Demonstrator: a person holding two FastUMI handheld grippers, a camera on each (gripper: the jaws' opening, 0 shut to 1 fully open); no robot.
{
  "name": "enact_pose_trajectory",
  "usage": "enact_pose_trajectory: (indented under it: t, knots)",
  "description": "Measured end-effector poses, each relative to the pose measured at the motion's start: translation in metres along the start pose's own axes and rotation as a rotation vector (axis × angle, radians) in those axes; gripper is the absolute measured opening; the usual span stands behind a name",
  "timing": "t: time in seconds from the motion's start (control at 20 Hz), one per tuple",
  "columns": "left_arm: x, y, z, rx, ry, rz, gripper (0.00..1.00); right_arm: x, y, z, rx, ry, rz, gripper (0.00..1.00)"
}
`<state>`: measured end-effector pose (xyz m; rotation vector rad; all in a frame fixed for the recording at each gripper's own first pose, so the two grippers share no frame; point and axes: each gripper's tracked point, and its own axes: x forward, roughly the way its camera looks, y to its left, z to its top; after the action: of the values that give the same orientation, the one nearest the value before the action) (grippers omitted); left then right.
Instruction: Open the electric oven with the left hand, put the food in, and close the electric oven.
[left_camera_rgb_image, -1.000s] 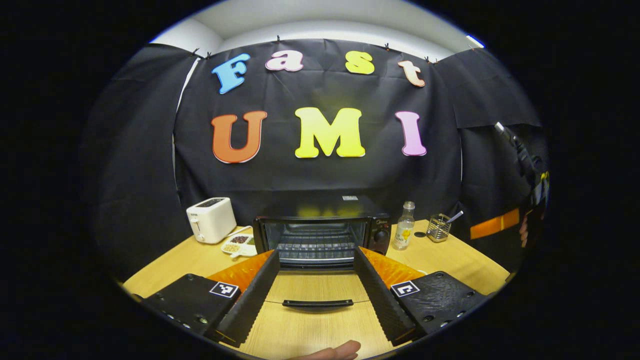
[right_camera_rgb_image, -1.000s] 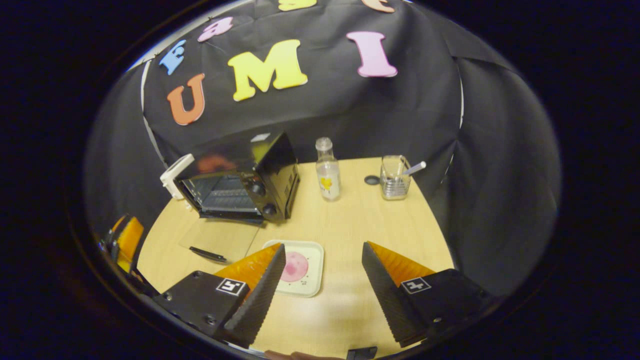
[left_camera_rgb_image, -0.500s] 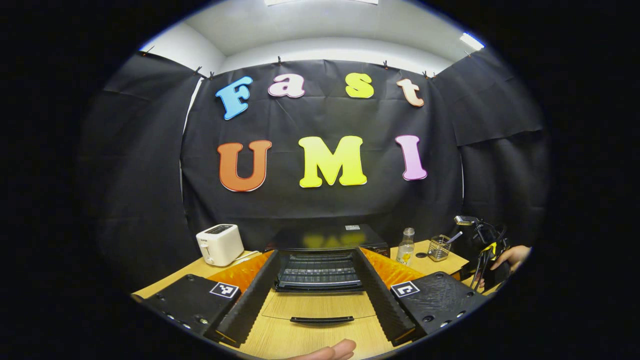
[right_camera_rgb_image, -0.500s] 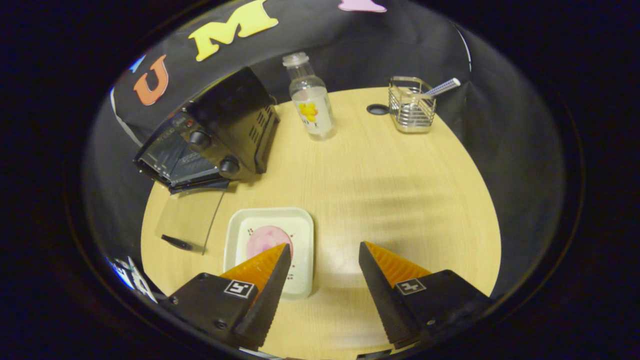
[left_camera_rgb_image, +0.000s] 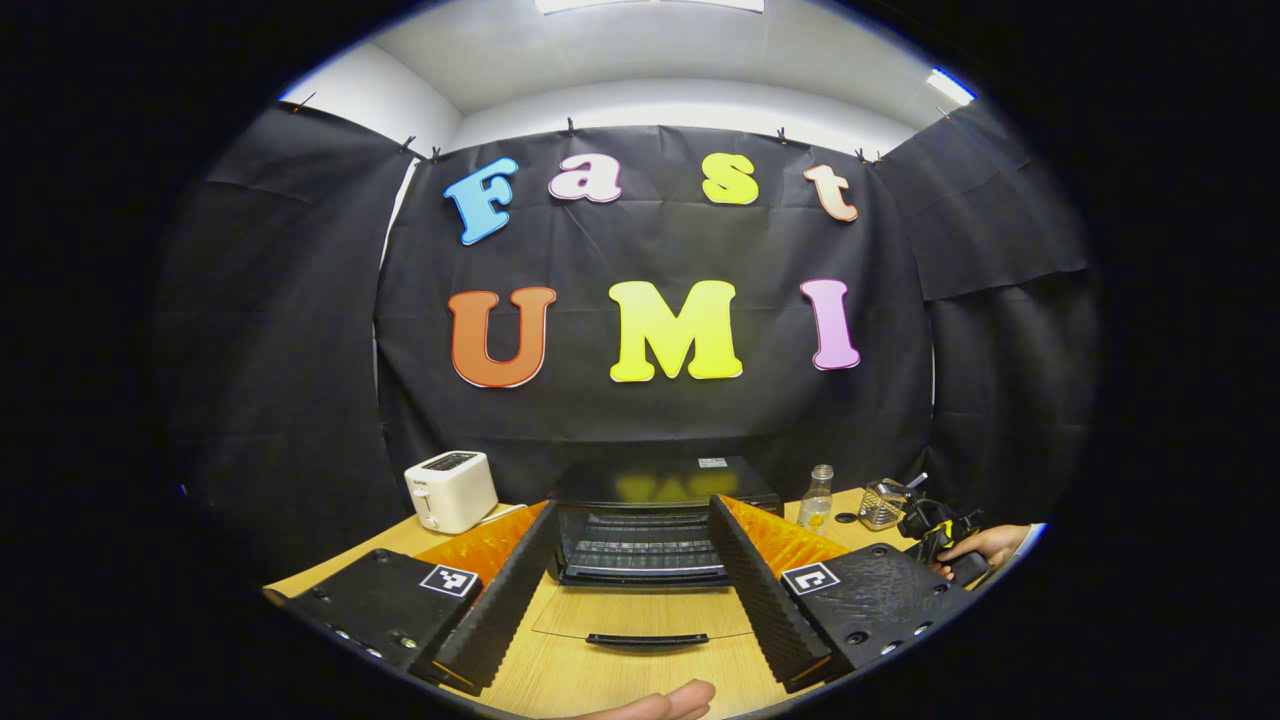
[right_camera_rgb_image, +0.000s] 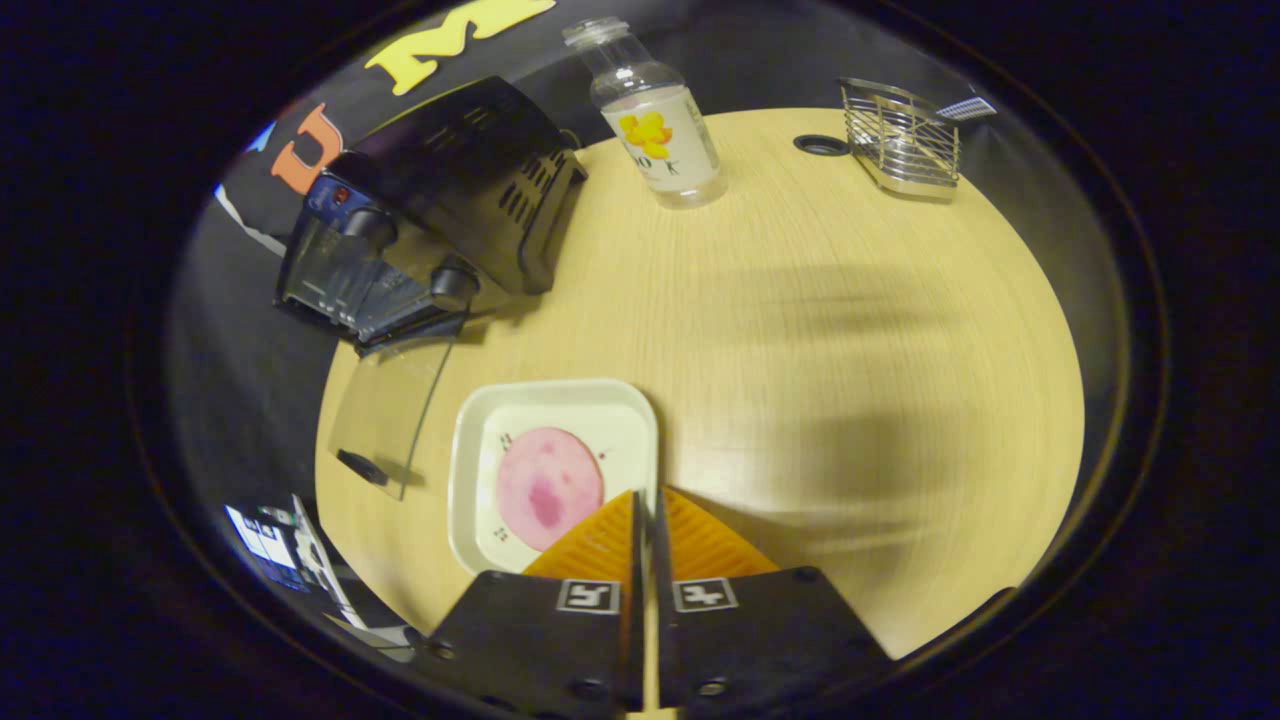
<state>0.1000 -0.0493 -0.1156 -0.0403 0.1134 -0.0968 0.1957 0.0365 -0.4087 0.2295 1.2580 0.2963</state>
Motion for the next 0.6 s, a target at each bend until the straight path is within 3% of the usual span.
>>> enact_pose_trajectory:
  t: [0.2, 0.4, 0.6]
  knots:
    - [0.000, -0.001, 0.000, 0.030, 0.008, 0.010, 0.95, -0.005, 0.000, -0.003, 0.135, 0.045, 0.110, 0.04]
    - [0.000, -0.003, 0.000, 0.021, 0.002, -0.014, 0.95, -0.014, -0.006, -0.011, 0.188, 0.030, 0.125, 0.00]
    - [0.002, 0.001, -0.012, 0.014, 0.018, -0.015, 0.95, -0.035, -0.013, -0.011, 0.164, -0.024, 0.123, 0.04]
